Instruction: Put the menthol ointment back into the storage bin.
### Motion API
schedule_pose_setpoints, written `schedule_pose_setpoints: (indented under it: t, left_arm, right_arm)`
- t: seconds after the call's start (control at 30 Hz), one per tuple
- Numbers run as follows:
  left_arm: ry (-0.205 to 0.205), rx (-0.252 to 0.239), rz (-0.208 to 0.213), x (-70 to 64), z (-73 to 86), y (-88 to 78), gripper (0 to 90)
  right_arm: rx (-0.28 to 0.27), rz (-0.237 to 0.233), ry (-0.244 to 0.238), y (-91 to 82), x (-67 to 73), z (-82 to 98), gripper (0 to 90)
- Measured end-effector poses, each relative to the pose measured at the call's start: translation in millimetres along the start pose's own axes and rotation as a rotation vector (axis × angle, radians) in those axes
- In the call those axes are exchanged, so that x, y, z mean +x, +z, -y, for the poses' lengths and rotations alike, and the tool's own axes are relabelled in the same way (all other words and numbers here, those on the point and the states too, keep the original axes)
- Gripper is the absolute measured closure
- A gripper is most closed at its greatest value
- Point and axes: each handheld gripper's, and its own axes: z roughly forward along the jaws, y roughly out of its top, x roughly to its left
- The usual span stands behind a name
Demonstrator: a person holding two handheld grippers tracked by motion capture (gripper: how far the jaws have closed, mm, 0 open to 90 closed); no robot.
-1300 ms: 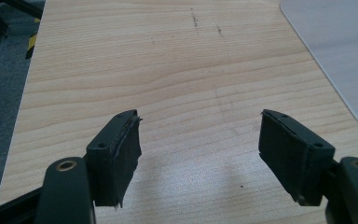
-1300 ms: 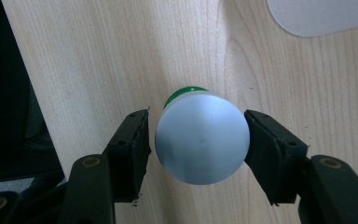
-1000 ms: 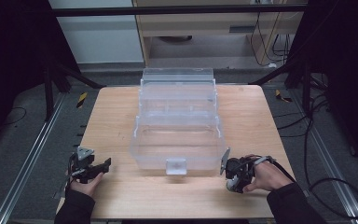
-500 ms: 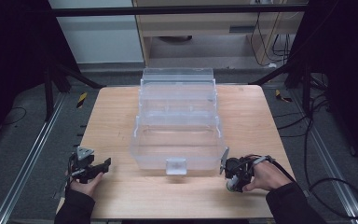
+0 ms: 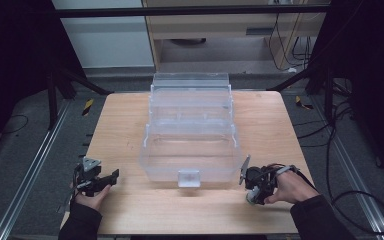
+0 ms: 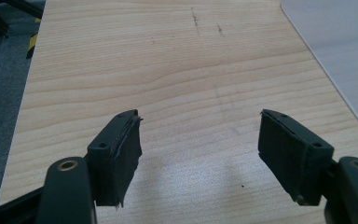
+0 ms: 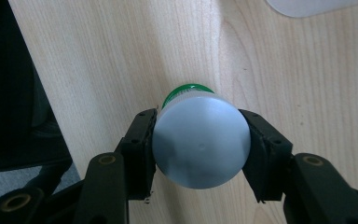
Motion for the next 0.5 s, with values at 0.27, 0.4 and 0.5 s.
schedule_pose_setpoints:
  t: [0.27, 0.4, 0.5]
  left_arm:
    - [0.0, 0.001, 0.001, 0.3, 0.1, 0.0, 29.2]
    - [0.0, 0.002, 0.002, 0.0, 0.1, 0.0, 29.2]
    - [0.002, 0.003, 0.001, -0.2, 0.0, 0.2, 29.1]
  right_arm:
    - [-0.03, 0.01, 0.001, -19.9, -1.5, -2.1, 50.0]
    - [-0.044, 0.02, 0.005, -31.8, -2.7, -2.9, 50.0]
    - [-0.066, 0.022, 0.006, -40.8, -3.4, -2.8, 50.0]
